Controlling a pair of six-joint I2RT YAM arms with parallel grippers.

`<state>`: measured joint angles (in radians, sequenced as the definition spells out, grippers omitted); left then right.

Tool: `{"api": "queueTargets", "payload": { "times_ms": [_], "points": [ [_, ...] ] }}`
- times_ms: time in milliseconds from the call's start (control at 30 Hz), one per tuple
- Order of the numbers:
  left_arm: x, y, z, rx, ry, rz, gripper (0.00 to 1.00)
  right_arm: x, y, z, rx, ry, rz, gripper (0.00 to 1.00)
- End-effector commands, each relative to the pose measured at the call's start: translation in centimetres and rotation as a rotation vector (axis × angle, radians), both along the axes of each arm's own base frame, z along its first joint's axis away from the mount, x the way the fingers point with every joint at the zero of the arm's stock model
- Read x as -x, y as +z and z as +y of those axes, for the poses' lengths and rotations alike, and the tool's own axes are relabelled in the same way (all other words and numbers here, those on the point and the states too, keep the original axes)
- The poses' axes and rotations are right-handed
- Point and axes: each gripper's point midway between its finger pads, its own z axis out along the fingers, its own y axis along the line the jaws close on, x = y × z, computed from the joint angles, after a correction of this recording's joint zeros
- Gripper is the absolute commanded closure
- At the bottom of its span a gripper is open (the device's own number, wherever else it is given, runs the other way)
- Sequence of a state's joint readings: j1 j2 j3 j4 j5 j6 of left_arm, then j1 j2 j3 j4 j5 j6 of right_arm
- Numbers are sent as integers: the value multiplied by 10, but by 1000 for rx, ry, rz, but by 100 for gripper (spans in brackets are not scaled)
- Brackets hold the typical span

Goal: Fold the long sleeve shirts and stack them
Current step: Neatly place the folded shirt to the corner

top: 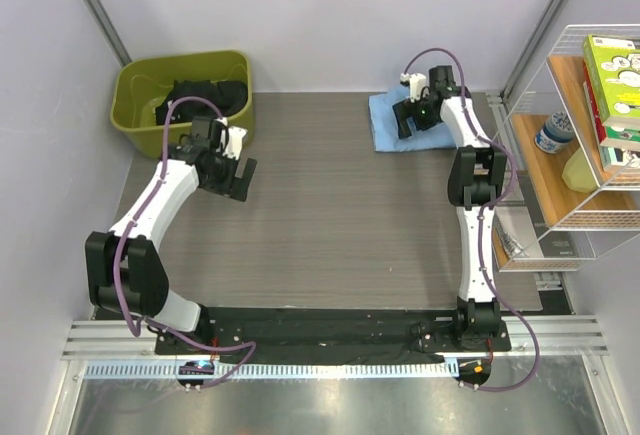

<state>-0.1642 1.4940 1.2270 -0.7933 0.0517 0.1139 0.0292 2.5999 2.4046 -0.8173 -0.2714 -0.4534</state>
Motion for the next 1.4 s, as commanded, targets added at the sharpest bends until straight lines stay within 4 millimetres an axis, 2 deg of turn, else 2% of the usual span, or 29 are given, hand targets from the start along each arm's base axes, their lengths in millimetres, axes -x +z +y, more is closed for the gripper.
{"api": "queueTargets", "payload": {
  "times_ms": [0, 133, 233, 400, 500, 533, 633, 667, 733, 767, 833, 867, 900, 933, 967, 1000, 1033, 1067, 1100, 1133, 1167, 1200, 1233, 1267, 1300, 1333, 1367],
  "points": [
    [9, 0, 9, -33, -5, 12, 0, -32, -20, 2, 52, -135, -83, 0],
    [11, 2, 12, -49, -12, 17, 0, -43, -9, 13, 27, -158, -135, 0],
    [11, 7, 13, -54, -18, 11, 0, -52, 1, 9, 47, -158, -188, 0],
    [11, 13, 12, -50, -19, -4, 0, -50, 15, 2, 59, -145, -204, 0],
    [9, 18, 10, -37, -22, -21, 0, -50, 53, 8, -6, -127, -254, 0],
    [9, 22, 8, -22, -27, -32, 0, -51, 78, 13, -28, -114, -294, 0],
    [3, 35, -6, 42, -60, -62, 0, -52, 128, 23, -97, -89, -372, 0],
    [1, 39, -9, 61, -63, -65, 0, -52, 157, 25, -110, -80, -422, 0],
    [-9, 55, -19, 104, -82, -97, 0, -49, 188, 26, -122, -77, -477, 0],
    [-13, 58, -26, 137, -100, -95, 0, -44, 214, 26, -123, -72, -518, 0],
    [-27, 82, -34, 179, -99, -147, 0, -37, 239, 25, -121, -66, -557, 0],
    [-34, 85, -37, 195, -93, -150, 0, -26, 265, 25, -126, -60, -592, 0],
    [-45, 106, -41, 221, -89, -200, 0, -20, 274, 26, -130, -54, -600, 0],
    [-46, 113, -45, 235, -104, -196, 0, -13, 286, 27, -134, -46, -615, 0],
    [-50, 112, -52, 261, -125, -170, 0, -5, 282, 28, -150, -49, -591, 0],
    [-59, 137, -56, 276, -138, -222, 0, 9, 308, 28, -167, -57, -628, 0],
    [-59, 139, -58, 279, -135, -199, 0, 16, 314, 30, -188, -69, -624, 0],
    [-63, 143, -60, 283, -135, -198, 0, 26, 305, 34, -222, -74, -572, 0],
    [-74, 152, -64, 277, -138, -216, 0, 42, 320, 38, -246, -57, -579, 0],
    [-73, 153, -65, 273, -123, -199, 0, 51, 318, 41, -261, -40, -552, 0],
    [-76, 160, -69, 274, -132, -215, 0, 65, 303, 46, -280, -31, -478, 0],
    [-78, 153, -73, 272, -137, -189, 0, 75, 299, 50, -302, -23, -445, 0],
    [-77, 150, -76, 262, -154, -182, 0, 87, 302, 51, -315, -30, -432, 0],
    [-71, 139, -79, 252, -169, -146, 0, 99, 275, 52, -317, -46, -344, 0],
    [-65, 130, -90, 241, -200, -122, 0, 110, 264, 56, -336, -38, -294, 0],
    [-60, 124, -92, 217, -213, -115, 0, 123, 262, 56, -338, -39, -277, 0],
    [-52, 101, -96, 198, -236, -75, 0, 138, 229, 58, -330, -53, -186, 0]
  ]
}}
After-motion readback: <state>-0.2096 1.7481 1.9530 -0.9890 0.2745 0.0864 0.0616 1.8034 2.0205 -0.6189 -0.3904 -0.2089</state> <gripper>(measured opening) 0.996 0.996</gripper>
